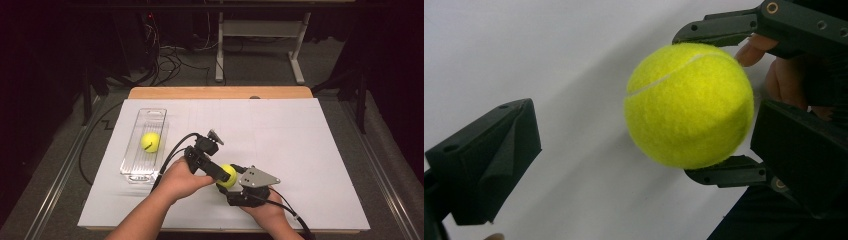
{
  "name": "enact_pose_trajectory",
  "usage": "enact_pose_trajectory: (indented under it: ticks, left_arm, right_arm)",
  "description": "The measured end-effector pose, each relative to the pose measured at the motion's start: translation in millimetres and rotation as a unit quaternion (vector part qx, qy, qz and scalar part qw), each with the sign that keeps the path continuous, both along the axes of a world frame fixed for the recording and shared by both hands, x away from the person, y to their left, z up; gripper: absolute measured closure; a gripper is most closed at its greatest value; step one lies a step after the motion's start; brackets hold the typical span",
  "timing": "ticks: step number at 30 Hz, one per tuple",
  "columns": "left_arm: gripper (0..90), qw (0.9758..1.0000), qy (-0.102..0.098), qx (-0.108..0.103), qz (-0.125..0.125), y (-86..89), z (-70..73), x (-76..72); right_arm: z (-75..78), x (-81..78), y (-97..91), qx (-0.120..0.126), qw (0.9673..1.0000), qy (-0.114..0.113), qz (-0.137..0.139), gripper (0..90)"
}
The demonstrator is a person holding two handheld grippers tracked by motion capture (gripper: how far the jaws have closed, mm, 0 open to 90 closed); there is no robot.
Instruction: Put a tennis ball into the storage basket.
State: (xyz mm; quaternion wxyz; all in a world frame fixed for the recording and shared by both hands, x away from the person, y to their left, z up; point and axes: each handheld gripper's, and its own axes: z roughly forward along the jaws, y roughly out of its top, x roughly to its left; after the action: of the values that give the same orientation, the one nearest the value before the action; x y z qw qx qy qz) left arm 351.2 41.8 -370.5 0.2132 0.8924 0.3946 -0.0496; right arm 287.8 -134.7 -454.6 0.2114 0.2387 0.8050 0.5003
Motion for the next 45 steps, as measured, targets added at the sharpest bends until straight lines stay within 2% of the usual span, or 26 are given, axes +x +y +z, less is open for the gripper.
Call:
enact_pose_trajectory:
  ticks: [21, 25, 31, 35, 42, 45]
  left_arm:
    - [1.5, 0.9997, 0.015, 0.011, -0.014, -22.2, -13.7, 0.5]
    - [2.8, 0.9997, 0.019, 0.007, -0.014, -24.1, -16.3, 1.8]
    - [7.7, 0.9995, 0.029, -0.001, -0.016, -23.8, -18.0, 4.7]
    - [14.4, 0.9991, 0.036, -0.011, -0.020, -24.0, -17.2, 4.2]
    - [24.5, 0.9987, 0.039, -0.016, -0.028, -24.3, -16.5, 3.3]
    - [25.5, 0.9987, 0.040, -0.017, -0.027, -23.9, -16.1, 3.5]
  right_arm:
    - [2.1, 0.4, -1.1, 0.007, 1.0000, -0.004, -0.001, 27.4]
    - [2.1, 0.4, -1.5, 0.006, 1.0000, -0.005, 0.000, 27.3]
    - [3.2, 0.4, -2.6, 0.010, 0.9999, -0.007, -0.003, 27.3]
    - [3.4, 0.7, -3.1, 0.011, 0.9999, -0.007, -0.005, 27.3]
    - [3.2, 0.8, -3.1, 0.011, 0.9999, -0.005, -0.008, 27.3]
    - [3.5, 0.9, -3.5, 0.010, 0.9999, -0.007, -0.007, 27.3]
